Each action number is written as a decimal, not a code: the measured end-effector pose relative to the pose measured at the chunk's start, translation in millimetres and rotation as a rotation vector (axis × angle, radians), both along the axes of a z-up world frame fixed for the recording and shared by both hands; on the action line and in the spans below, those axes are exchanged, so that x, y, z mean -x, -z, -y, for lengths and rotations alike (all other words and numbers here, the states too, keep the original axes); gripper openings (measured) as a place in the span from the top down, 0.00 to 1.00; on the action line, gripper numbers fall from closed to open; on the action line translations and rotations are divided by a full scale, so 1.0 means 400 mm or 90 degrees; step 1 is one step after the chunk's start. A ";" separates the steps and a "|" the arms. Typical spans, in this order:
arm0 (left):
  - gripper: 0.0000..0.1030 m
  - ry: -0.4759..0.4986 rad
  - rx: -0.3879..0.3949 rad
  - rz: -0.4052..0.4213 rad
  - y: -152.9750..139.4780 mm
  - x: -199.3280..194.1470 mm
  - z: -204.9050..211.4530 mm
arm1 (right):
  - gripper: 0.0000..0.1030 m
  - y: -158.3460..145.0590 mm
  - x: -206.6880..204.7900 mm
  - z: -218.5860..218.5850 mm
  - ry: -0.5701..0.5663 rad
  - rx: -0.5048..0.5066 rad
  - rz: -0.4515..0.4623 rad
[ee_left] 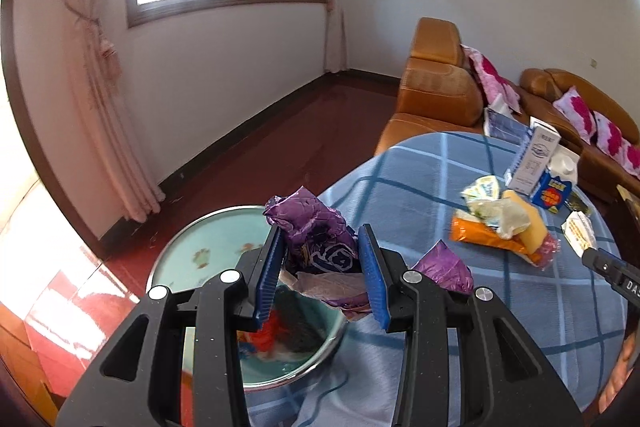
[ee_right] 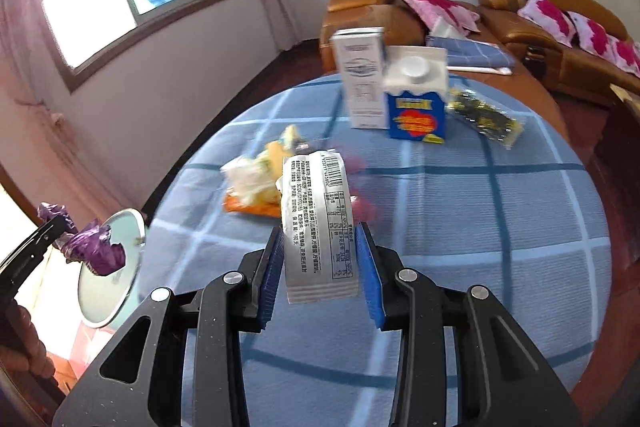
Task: Collect trash
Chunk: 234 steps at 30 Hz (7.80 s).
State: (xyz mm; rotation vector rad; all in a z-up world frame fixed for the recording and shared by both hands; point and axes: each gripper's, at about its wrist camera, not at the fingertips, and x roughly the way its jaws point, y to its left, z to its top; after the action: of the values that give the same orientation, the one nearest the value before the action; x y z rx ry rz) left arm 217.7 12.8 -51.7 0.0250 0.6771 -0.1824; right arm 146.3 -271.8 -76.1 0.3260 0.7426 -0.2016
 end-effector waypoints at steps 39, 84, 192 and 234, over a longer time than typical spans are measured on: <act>0.63 -0.129 -0.006 -0.038 0.060 -0.011 -0.257 | 0.64 0.011 -0.148 -0.433 -0.251 0.041 -0.025; 0.62 -0.150 -0.041 -0.089 0.137 -0.080 -0.279 | 0.64 0.099 -0.287 -0.607 -0.338 0.038 -0.073; 0.13 0.128 -0.080 -0.087 0.108 -0.075 0.372 | 0.78 0.065 -0.069 0.157 0.007 0.026 -0.023; 0.67 0.325 -0.028 -0.095 0.092 0.021 0.560 | 0.78 0.056 0.132 0.231 0.106 0.055 -0.038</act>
State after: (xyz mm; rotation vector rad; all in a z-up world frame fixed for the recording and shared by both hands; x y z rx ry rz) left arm 209.4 -211.3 -88.5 0.2301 0.8153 -0.6655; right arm 93.3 -364.2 -98.5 0.3004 0.7635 -0.4021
